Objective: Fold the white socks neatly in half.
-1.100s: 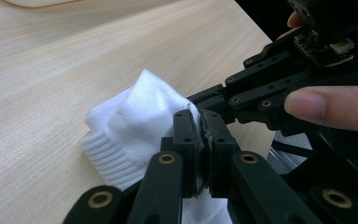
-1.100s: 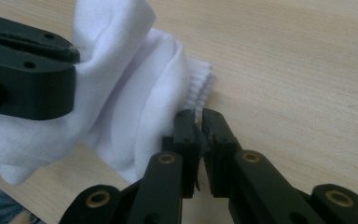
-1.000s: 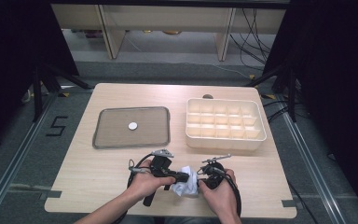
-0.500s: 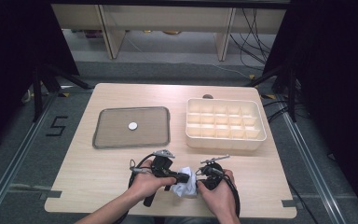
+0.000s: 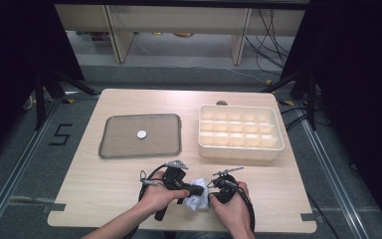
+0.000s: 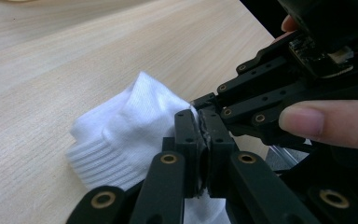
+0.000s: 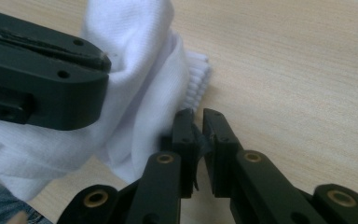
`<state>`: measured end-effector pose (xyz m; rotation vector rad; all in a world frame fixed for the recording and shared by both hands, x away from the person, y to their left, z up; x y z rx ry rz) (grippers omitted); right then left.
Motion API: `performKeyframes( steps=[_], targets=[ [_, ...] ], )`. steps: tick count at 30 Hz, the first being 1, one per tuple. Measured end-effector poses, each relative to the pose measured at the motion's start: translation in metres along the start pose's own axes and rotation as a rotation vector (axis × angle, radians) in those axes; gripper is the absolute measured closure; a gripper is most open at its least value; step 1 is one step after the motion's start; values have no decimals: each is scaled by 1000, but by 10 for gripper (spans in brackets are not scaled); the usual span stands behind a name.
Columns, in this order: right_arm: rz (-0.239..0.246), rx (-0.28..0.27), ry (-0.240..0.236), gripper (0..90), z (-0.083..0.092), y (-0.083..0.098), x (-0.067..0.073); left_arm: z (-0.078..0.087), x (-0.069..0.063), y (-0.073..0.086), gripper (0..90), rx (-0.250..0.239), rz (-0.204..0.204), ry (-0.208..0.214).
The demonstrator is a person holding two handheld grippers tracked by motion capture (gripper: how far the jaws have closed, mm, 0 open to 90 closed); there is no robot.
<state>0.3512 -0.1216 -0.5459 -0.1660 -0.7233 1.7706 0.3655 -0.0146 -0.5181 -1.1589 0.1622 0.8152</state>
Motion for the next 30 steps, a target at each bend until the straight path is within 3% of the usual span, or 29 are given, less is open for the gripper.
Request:
performKeyframes(
  steps=[3, 4, 5, 7, 8, 9, 10, 12, 15, 16, 17, 19, 20, 21, 22, 25, 26, 27, 28, 30],
  targets=[
    [-5, 2, -5, 841, -1, 0, 1, 0, 0, 0, 864, 0, -3, -4],
    [-5, 5, -5, 841, -1, 1, 2, -2, 0, -1, 864, -25, 0, -8],
    [-7, 8, -6, 841, -1, 1, 3, 0, 0, 0, 864, 5, -7, -12],
    [1, 5, -6, 840, -2, 1, 2, -1, -1, 1, 864, 5, -5, 9],
    [-14, 10, -11, 839, -2, 1, 4, 0, 1, 3, 864, 34, -17, -26],
    [-14, 10, -11, 839, -2, 1, 4, 0, 1, 3, 864, 34, -17, -26],
    [-11, 15, 0, 835, -2, 2, 3, -4, 0, 4, 864, 3, -13, -7],
    [-11, 14, -10, 823, -3, 1, 3, -4, 1, 6, 864, 26, -22, -18],
    [-13, 23, 3, 809, 0, 1, -1, -6, 1, 8, 863, 21, -26, -16],
    [-27, -7, -17, 800, 4, -5, -3, -7, 0, 8, 863, 13, -29, -16],
    [-13, -23, 5, 797, 6, -8, -7, -7, 0, 8, 863, 14, -30, -16],
    [-9, -79, -17, 785, 13, -18, -10, -6, 0, 9, 863, 29, -31, -2],
    [-13, -106, -24, 774, 15, -23, -10, -7, 0, 9, 863, 16, -36, -19],
    [-13, -106, -24, 774, 15, -23, -10, -7, 0, 9, 862, 16, -36, -19],
    [4, -143, -58, 754, 19, -31, -9, -7, 0, 9, 862, 21, -37, -21],
    [25, -157, -79, 744, 21, -35, -7, -7, 0, 10, 862, 30, -37, -3],
    [27, -165, -112, 732, 20, -38, -2, -8, 0, 10, 862, 19, -47, -25],
    [27, -165, -112, 732, 20, -38, -2, -8, 0, 10, 862, 19, -47, -25],
    [2, -165, -139, 723, 18, -39, 2, -5, 0, 11, 862, 57, -55, -42],
    [6, -158, -134, 708, 16, -40, 2, -5, 0, 12, 861, 57, -58, -40]
  ],
)
Point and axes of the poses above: each handheld gripper's, and its own axes: z roughly backward along the jaws, y roughly out of its underside, x roughly to its left, the point moved 7 cm from there along -z, roughly forward along the jaws, and after that the axes turned 11 degrees about -x, right-handed, at the moved point
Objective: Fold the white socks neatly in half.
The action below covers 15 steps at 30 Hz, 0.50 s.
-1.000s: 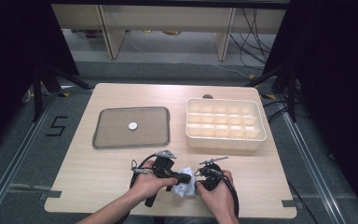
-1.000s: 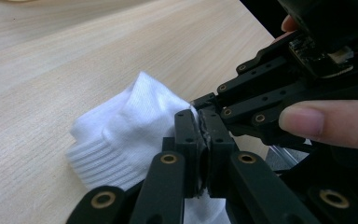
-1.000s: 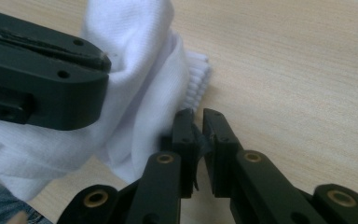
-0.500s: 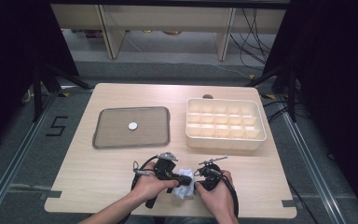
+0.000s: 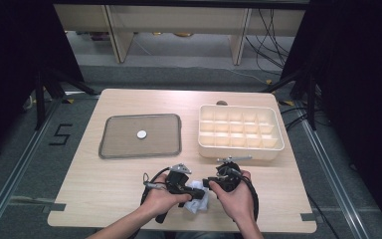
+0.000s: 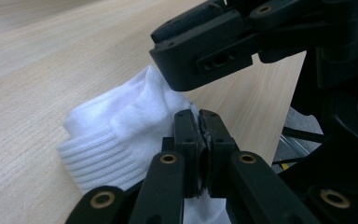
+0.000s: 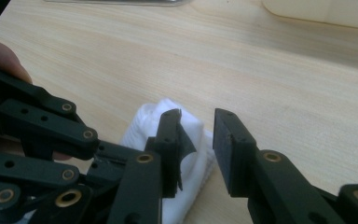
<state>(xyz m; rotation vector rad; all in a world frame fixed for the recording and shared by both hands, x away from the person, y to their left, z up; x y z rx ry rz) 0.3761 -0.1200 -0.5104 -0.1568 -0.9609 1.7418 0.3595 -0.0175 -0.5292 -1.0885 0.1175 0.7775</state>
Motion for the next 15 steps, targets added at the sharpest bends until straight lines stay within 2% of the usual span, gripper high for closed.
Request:
performKeyframes(
  steps=[4, 5, 6, 7, 8, 9, 10, 11, 12, 13, 15],
  targets=[
    [-8, 10, -21, 701, -5, 0, 2, 0, 0, 0, 861, 0, -6, -1],
    [-38, 23, -31, 714, -5, 2, 6, -2, 0, 0, 861, -20, -6, 14],
    [-3, 36, -11, 734, -7, 2, 1, -3, -1, 0, 860, -24, -6, 22],
    [-3, 36, -11, 734, -7, 2, 1, -3, -1, 0, 860, -24, -6, 22],
    [6, 26, -30, 791, -10, 2, 2, -3, -1, 1, 860, -18, -18, 22],
    [6, 26, -30, 791, -10, 2, 2, -3, -1, 1, 860, -18, -18, 22],
    [-1, 55, -43, 832, -9, 4, 5, -4, -1, 1, 859, -31, -20, 13],
    [-1, 55, -43, 832, -9, 4, 5, -4, -1, 1, 859, -24, -21, 19],
    [17, 31, -39, 847, -11, 3, 3, -5, -1, 1, 859, -33, -21, 17],
    [22, 62, -25, 875, -10, 4, 2, -4, -2, 2, 858, -21, -26, 20],
    [29, 58, -32, 878, -10, 4, 2, -4, -2, 2, 853, -22, -30, 21]
  ],
)
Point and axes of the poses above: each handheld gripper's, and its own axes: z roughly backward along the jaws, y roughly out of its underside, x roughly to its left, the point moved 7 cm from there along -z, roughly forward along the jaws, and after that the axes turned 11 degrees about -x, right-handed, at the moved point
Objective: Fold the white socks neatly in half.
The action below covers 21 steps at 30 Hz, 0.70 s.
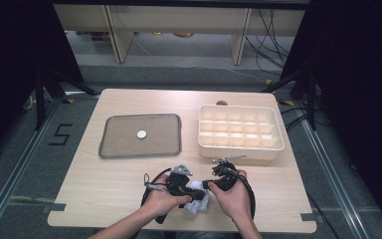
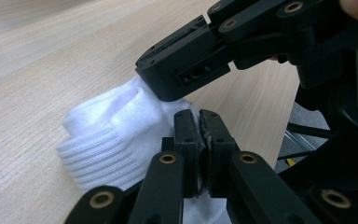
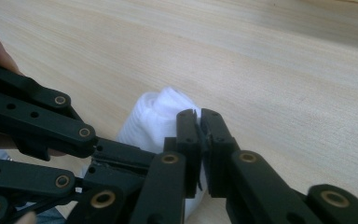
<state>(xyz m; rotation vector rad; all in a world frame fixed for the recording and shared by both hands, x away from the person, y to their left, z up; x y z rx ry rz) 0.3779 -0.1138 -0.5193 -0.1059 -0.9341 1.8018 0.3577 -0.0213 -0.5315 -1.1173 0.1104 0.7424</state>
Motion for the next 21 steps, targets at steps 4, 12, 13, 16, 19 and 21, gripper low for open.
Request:
performKeyframes(
  steps=[4, 12, 13, 16, 19, 21],
  targets=[
    [17, 3, 2, 883, -2, 1, -3, 1, -3, 0, 835, -6, -35, -6],
    [-4, 9, 8, 884, -3, 2, -4, 13, -16, -1, 738, -20, -33, 10],
    [-12, 9, 11, 883, -3, 3, -4, 14, -17, -2, 729, -21, -30, 20],
    [0, 9, 7, 883, -4, 3, -5, 21, -19, -3, 723, -27, -29, 41],
    [0, 10, 11, 883, -5, 3, -6, 24, -23, 0, 738, -21, -35, 50],
    [-2, 10, 13, 883, -5, 3, -7, 23, -26, 4, 749, -7, -53, 55]
  ],
)
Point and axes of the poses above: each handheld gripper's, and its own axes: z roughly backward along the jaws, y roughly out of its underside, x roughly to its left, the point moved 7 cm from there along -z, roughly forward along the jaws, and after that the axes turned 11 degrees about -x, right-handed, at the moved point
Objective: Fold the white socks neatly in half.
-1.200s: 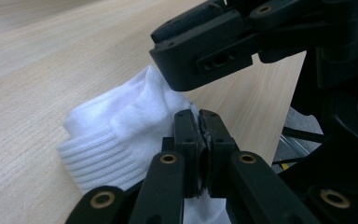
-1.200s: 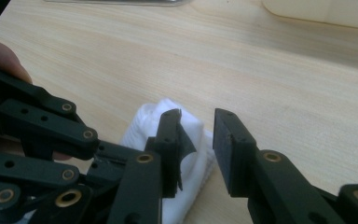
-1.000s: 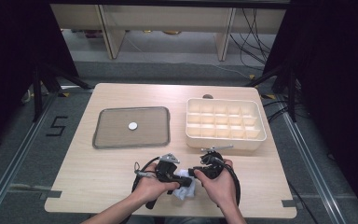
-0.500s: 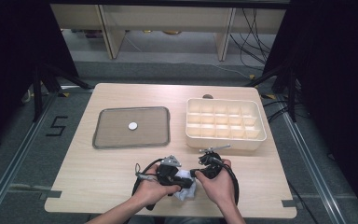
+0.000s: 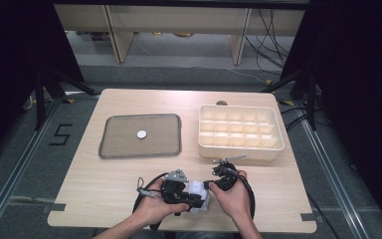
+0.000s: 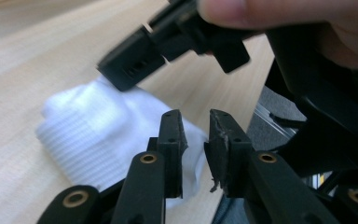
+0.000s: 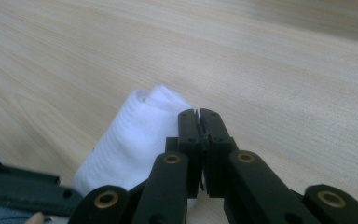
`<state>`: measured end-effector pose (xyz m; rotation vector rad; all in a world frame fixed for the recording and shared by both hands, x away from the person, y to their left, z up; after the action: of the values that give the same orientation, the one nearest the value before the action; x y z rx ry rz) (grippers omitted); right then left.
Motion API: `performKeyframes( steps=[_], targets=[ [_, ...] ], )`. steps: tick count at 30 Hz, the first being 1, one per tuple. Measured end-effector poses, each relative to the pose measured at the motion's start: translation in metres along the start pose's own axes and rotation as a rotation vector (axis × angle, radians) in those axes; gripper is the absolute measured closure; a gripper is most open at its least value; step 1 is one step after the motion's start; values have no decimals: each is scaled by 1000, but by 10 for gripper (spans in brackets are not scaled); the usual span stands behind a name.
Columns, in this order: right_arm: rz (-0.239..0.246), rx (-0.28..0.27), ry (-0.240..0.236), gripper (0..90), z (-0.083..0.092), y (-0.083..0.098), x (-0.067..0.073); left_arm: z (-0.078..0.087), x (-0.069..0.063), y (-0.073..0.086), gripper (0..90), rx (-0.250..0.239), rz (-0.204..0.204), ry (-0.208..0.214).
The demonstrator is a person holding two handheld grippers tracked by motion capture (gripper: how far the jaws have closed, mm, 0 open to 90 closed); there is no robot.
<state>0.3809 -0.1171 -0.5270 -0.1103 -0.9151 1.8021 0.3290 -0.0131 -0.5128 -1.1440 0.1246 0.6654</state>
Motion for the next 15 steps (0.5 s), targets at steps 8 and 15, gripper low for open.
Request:
performKeyframes(
  steps=[8, 15],
  targets=[
    [3, 11, 14, 884, -1, 1, 0, -9, 2, 12, 797, 36, -12, -2],
    [-1, 16, 17, 884, -3, 2, -1, -15, 4, 18, 821, 47, -12, -9]
  ],
)
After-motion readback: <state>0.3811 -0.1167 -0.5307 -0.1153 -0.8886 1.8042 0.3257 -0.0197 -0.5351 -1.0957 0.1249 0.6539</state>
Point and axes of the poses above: each handheld gripper's, and its own axes: z roughly backward along the jaws, y roughly out of its underside, x roughly to its left, the point moved 7 cm from there along -z, roughly forward along the jaws, and after that the axes turned 11 degrees about -x, right-handed, at the moved point
